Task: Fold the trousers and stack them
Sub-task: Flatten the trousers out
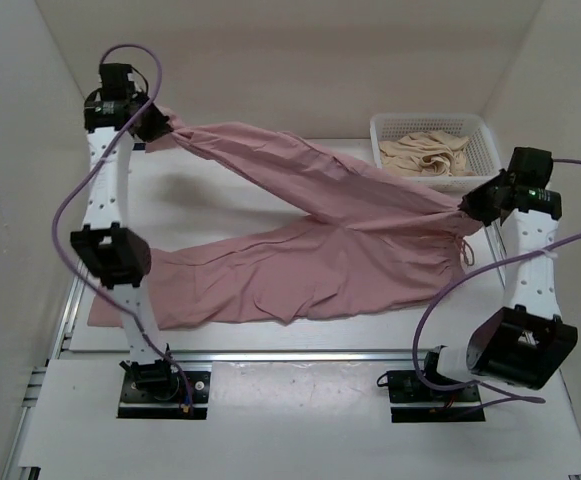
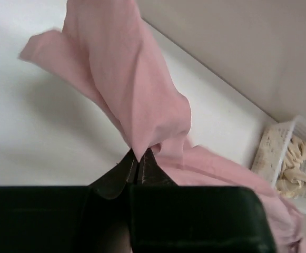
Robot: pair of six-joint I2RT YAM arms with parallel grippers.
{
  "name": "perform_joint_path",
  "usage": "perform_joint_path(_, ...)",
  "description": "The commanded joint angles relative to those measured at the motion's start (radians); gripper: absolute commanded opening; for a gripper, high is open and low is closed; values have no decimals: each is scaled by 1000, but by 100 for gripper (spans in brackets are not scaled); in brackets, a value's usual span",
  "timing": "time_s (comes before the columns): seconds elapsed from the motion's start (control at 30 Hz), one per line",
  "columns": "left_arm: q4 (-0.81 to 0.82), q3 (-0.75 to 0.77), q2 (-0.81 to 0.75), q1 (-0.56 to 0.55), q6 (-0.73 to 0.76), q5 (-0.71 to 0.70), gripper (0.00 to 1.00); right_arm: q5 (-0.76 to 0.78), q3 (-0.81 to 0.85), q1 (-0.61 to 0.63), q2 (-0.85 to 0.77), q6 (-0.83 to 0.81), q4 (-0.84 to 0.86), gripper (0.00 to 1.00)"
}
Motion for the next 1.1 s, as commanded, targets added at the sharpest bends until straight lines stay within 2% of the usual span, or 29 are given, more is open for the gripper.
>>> perform_joint_path(0.0,32,-230,-292,21,59,-71,10,52,26,-11,-73,-24,-41,0)
perform_joint_path(0.03,52,-330,-338,21,59,-83,20,52,-8,-11,-82,-24,-41,0)
perform_joint_path(0.07,78,-437,-381,21,68,-83,48,52,-31,-11,-91,-24,-41,0)
perform_joint_path(0.1,128,-646,-436,21,68,-94,99,52,-52,-20,-103,-15,-32,0)
perform_joint_path(0.2,132,-859,-416,59,80,-59,100,40,-128,-31,-103,-6,-20,0)
perform_joint_path(0.33,103,-848,-374,96,91,-86,100,22,-172,-31,-103,-6,-10,0)
perform_joint_path(0.37,103,-833,-374,105,91,-98,88,21,-172,-31,-103,-6,-10,0)
perform_joint_path(0.47,94,-763,-357,114,91,-137,36,21,-181,-31,-103,-6,-1,0)
perform_joint_path(0.5,94,-731,-341,123,91,-146,14,21,-181,-31,-103,-6,-1,0)
perform_joint_path(0.53,81,-713,-295,123,91,-155,10,21,-181,-31,-103,-17,-1,0)
perform_joint_path(0.6,57,-665,-239,132,80,-146,10,9,-181,-31,-103,-17,8,0)
perform_joint_path(0.67,47,-642,-157,132,80,-113,26,-2,-181,-31,-94,-17,17,0)
perform_joint_path(0.73,47,-603,-97,108,94,-96,50,-20,-181,-31,-85,-26,17,0)
perform_joint_path(0.77,34,-584,-36,99,94,-96,65,-20,-181,-31,-74,-26,17,0)
perform_joint_path(0.8,34,-570,-8,99,94,-96,73,-20,-181,-31,-65,-26,17,0)
perform_joint_path(0.87,21,-538,56,88,94,-96,81,-32,-181,-31,-54,-35,17,0)
perform_joint_path(0.97,21,-538,97,79,70,-105,87,-32,-172,-31,-44,-35,26,0)
perform_joint_path(1.07,21,-538,123,79,60,-105,88,-41,-172,-31,-34,-35,26,0)
